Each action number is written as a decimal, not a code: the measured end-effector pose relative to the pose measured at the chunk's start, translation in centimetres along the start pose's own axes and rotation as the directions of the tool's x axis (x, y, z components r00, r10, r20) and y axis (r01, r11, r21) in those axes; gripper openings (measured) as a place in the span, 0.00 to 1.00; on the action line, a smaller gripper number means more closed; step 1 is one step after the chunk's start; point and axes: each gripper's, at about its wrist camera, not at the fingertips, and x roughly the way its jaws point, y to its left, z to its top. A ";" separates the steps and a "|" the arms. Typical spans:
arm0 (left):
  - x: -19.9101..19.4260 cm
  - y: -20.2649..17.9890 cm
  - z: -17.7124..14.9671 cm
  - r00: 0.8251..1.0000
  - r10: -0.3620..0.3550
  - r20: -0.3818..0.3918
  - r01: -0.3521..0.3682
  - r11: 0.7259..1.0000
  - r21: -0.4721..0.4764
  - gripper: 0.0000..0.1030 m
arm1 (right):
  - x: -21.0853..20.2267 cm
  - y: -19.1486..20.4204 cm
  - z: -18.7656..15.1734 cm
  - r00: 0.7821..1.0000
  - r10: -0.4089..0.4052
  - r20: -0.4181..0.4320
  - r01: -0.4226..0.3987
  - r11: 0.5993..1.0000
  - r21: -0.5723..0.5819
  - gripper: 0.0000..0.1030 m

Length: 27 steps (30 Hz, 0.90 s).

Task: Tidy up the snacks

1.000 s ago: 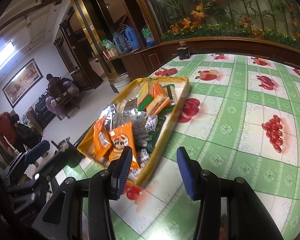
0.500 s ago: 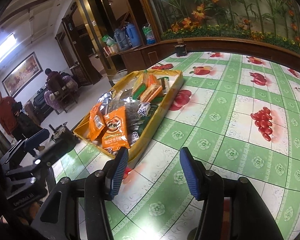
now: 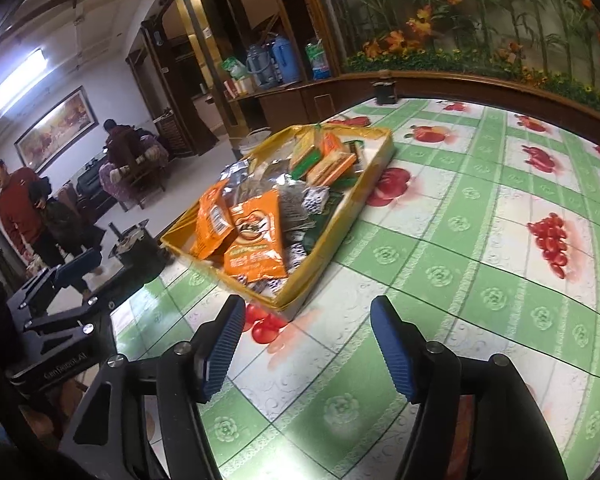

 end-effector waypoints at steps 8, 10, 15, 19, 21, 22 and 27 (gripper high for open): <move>-1.6 0.7 0.2 0.993 -0.079 0.083 0.082 0.996 -0.027 1.00 | 0.1 -0.9 -0.1 1.000 -0.013 0.016 0.013 0.999 0.034 0.65; -1.6 1.0 0.3 0.993 -0.077 0.094 0.081 0.996 -0.040 1.00 | 0.1 -1.0 -0.1 1.000 -0.017 0.016 0.016 0.999 0.041 0.65; -1.1 0.5 0.5 0.998 0.003 0.068 -0.002 1.000 -0.015 1.00 | -0.3 -1.1 -0.1 0.999 -0.022 0.025 0.021 0.998 0.055 0.65; -0.5 0.4 0.7 0.997 0.073 0.036 -0.073 0.997 0.009 1.00 | -0.6 -1.1 0.1 0.999 -0.025 0.039 0.023 0.999 0.048 0.65; -0.5 0.7 0.7 0.996 0.082 0.041 -0.082 0.997 -0.001 1.00 | -0.6 -1.0 0.1 0.999 -0.025 0.043 0.023 0.999 0.042 0.65; -0.6 1.0 0.8 0.994 0.100 0.051 -0.099 0.995 -0.013 1.00 | -0.6 -0.9 0.2 0.999 -0.026 0.043 0.025 0.999 0.038 0.65; -0.3 1.2 0.8 0.986 0.155 0.057 -0.154 0.988 -0.019 1.00 | -0.7 -0.7 0.2 0.999 -0.017 0.044 0.015 0.999 0.032 0.65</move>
